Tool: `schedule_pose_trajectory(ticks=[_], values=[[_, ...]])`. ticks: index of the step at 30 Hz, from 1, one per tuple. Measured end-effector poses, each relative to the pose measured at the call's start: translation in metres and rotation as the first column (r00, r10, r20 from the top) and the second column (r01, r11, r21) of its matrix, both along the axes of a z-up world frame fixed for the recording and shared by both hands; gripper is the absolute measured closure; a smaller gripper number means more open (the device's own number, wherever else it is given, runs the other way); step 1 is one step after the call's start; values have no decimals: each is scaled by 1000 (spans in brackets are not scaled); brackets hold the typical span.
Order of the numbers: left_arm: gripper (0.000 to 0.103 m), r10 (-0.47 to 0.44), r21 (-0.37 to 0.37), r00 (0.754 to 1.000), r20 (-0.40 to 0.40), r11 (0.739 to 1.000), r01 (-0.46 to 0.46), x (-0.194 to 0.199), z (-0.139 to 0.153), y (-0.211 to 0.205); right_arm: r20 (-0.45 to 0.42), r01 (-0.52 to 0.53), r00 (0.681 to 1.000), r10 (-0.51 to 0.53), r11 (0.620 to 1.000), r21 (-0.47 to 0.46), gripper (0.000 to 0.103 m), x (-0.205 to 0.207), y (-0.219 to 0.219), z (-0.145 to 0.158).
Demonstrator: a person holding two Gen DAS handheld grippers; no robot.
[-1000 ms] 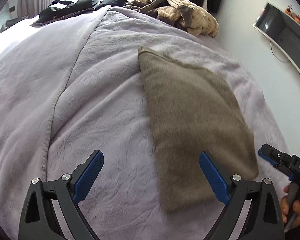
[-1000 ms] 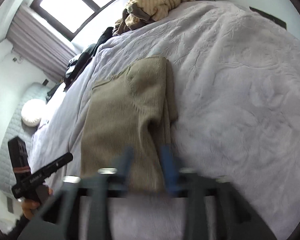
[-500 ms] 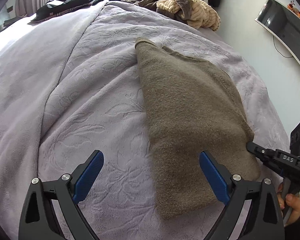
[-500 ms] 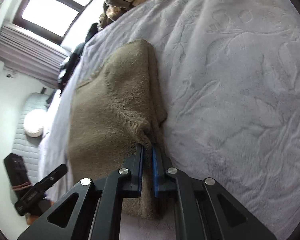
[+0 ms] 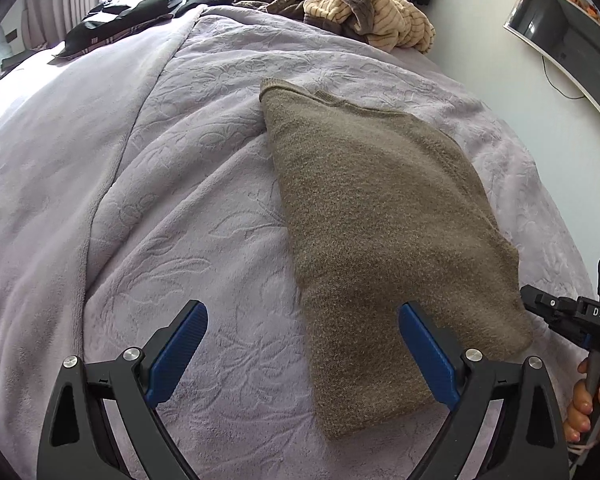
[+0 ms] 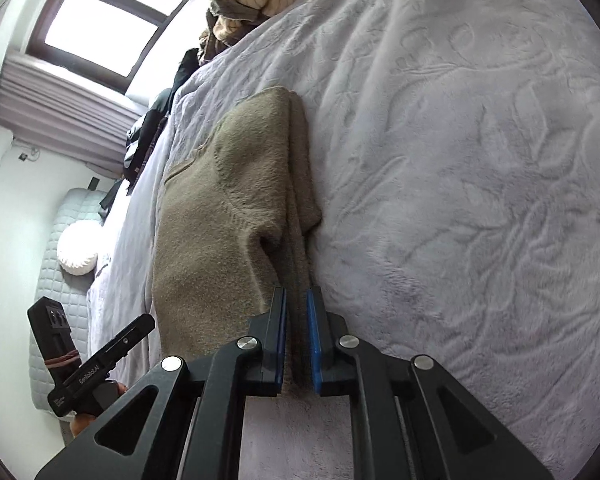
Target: Fold small clothes
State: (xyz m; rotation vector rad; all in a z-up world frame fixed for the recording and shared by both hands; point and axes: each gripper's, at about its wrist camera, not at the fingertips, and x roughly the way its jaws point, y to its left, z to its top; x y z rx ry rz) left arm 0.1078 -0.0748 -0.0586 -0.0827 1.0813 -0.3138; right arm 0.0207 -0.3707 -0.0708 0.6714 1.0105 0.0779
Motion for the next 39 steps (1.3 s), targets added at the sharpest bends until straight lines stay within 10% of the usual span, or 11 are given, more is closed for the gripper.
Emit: schedule_pose_trajectory(ticks=[6, 10, 16, 39], values=[[6, 2, 0, 1000, -21, 1000, -2, 3, -5, -2, -7, 17, 1000, -17, 1000, 17, 89, -1, -9, -1], [3, 9, 12, 1000, -14, 1000, -8, 7, -5, -2, -1, 20, 1000, -20, 1000, 9, 55, 1, -10, 0], [1, 6, 33, 1000, -11, 999, -5, 10, -7, -1, 1, 5, 1000, -5, 1000, 5, 45, 6, -5, 1], [1, 30, -45, 995, -91, 998, -34, 28, -15, 15, 41, -4, 999, 3, 999, 46, 43, 52, -2, 5]])
